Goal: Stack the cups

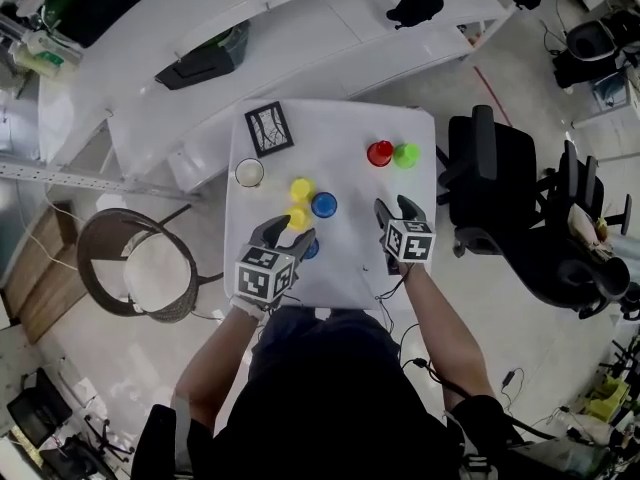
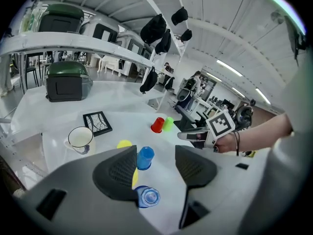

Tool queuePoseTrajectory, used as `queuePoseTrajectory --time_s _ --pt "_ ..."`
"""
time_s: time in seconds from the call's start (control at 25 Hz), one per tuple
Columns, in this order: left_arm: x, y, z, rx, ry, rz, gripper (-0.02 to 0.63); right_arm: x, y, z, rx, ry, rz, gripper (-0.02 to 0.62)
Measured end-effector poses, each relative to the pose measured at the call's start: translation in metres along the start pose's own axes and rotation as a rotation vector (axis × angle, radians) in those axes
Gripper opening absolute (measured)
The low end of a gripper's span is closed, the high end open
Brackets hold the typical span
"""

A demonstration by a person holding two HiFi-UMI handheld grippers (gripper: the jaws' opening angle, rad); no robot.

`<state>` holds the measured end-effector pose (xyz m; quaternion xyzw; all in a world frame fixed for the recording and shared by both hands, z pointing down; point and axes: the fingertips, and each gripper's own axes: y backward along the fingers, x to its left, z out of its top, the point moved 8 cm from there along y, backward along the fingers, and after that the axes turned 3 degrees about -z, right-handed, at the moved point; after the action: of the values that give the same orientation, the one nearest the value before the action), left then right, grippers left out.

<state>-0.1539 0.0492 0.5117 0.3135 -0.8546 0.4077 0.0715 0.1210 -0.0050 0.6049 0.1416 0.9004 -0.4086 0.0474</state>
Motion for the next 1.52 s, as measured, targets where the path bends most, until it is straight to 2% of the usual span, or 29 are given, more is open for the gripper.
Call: queuePoseTrajectory --time_s 0.36,0.52,0.84,1.2,1.36,1.52 --pt "0.003 0.015 -0.011 -0.028 0.049 -0.001 0.244 0.066 0.002 -0.028 0.064 0.124 0.125 0.227" --pt "0.007 0.024 -0.018 -0.039 0.115 -0.002 0.242 0.092 -0.012 -0.026 0.083 0.183 0.177 0.225" --pt "0.029 0.034 -0.026 -0.033 0.141 0.033 0.242 0.126 -0.055 -0.018 0.115 0.278 0.220 0.232" --pt "0.038 0.029 -0.030 -0.007 0.143 0.039 0.242 0.138 -0.082 -0.023 0.168 0.332 0.223 0.232" --pt "0.037 0.026 -0.030 0.002 0.129 0.036 0.242 0.135 -0.082 -0.024 0.171 0.323 0.228 0.212" --pt "0.034 0.023 -0.027 0.010 0.117 0.028 0.241 0.126 -0.074 -0.019 0.144 0.267 0.214 0.209"
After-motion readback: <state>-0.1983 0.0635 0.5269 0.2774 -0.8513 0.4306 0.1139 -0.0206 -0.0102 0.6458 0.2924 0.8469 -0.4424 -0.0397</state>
